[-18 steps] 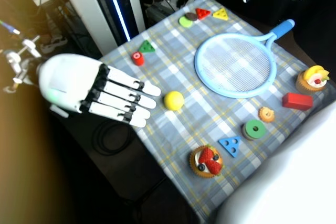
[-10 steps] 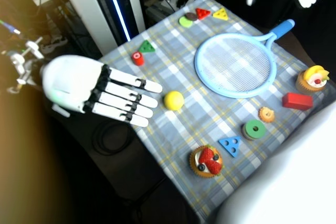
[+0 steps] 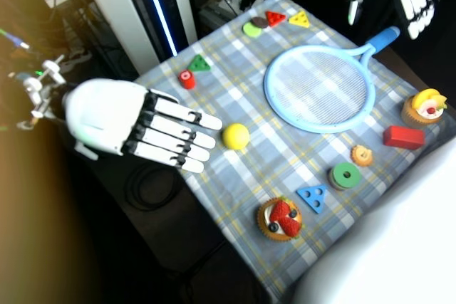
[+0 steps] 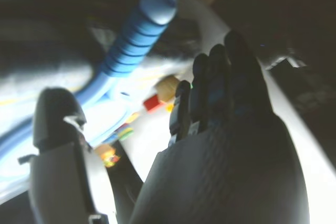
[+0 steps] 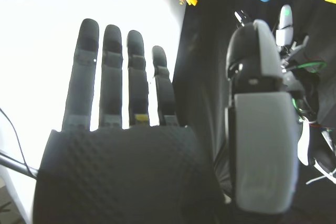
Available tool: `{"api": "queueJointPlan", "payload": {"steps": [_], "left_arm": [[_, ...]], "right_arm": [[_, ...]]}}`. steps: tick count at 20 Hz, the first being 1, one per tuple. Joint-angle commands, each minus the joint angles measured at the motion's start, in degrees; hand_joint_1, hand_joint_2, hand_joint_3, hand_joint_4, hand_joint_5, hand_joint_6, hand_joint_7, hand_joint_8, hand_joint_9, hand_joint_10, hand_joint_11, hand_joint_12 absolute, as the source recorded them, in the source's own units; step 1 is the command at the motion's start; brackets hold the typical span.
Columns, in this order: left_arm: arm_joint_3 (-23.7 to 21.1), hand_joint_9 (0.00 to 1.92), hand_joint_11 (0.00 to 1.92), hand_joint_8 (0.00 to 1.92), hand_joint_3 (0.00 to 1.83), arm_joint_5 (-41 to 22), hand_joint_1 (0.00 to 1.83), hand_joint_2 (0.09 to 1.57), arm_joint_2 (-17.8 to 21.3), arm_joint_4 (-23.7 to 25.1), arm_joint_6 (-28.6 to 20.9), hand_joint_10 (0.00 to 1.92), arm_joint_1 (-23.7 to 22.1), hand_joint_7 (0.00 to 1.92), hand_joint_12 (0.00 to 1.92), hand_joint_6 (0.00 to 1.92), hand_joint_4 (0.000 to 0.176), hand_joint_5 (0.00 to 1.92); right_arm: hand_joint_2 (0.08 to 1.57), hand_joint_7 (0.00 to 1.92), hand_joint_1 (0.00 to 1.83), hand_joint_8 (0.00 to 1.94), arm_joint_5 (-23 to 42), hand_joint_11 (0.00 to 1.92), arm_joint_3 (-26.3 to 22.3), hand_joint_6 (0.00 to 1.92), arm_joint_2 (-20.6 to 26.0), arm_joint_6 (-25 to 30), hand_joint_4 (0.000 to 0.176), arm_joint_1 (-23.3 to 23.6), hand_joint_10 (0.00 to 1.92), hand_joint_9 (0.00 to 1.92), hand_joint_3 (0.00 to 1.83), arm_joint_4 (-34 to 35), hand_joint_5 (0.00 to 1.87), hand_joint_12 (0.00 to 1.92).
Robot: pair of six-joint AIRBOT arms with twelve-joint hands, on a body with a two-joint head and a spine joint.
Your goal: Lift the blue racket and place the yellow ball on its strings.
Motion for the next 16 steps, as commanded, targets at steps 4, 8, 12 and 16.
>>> {"api": "queueJointPlan", "payload": {"steps": [4, 8, 12, 16], "left_arm": [[2.98, 0.21, 0.0, 0.0, 0.0, -1.77, 0.83, 0.87, 0.0, -3.92, 4.48, 0.0, -1.01, 0.18, 0.75, 0.0, 0.176, 0.05], [5.02, 0.28, 0.0, 0.01, 0.0, 0.43, 0.83, 0.85, -1.15, -8.18, 8.26, 0.01, -1.08, 0.3, 0.81, 0.01, 0.176, 0.13], [7.15, 0.23, 0.0, 0.0, 0.01, 1.81, 0.82, 0.86, -2.62, -10.24, 8.52, 0.0, -1.54, 0.28, 0.67, 0.0, 0.176, 0.15], [9.07, 0.28, 0.01, 0.01, 0.01, 3.28, 0.8, 0.89, -4.77, -12.65, 11.81, 0.01, -2.72, 0.3, 0.68, 0.01, 0.176, 0.21]], "right_arm": [[1.09, 0.46, 0.86, 0.01, 4.85, 0.41, 1.15, 0.01, -1.06, 0.76, 0.009, 2.59, 0.01, 0.46, 0.01, -0.5, 0.32, 0.1], [1.08, 0.47, 0.83, 0.01, 4.78, 0.42, 1.53, 0.01, -1.65, 1.07, 0.015, 3.41, 0.01, 0.48, 0.0, -1.29, 0.33, 0.09], [1.14, 0.48, 0.81, 0.01, 4.48, 0.44, 1.85, 0.0, -1.83, 1.55, 0.011, 3.37, 0.01, 0.51, 0.02, -1.59, 0.32, 0.09], [1.14, 0.51, 0.78, 0.0, 4.48, 0.5, 2.1, 0.0, -2.09, 1.63, 0.0, 3.55, 0.01, 0.56, 0.0, -1.69, 0.32, 0.07]]}}
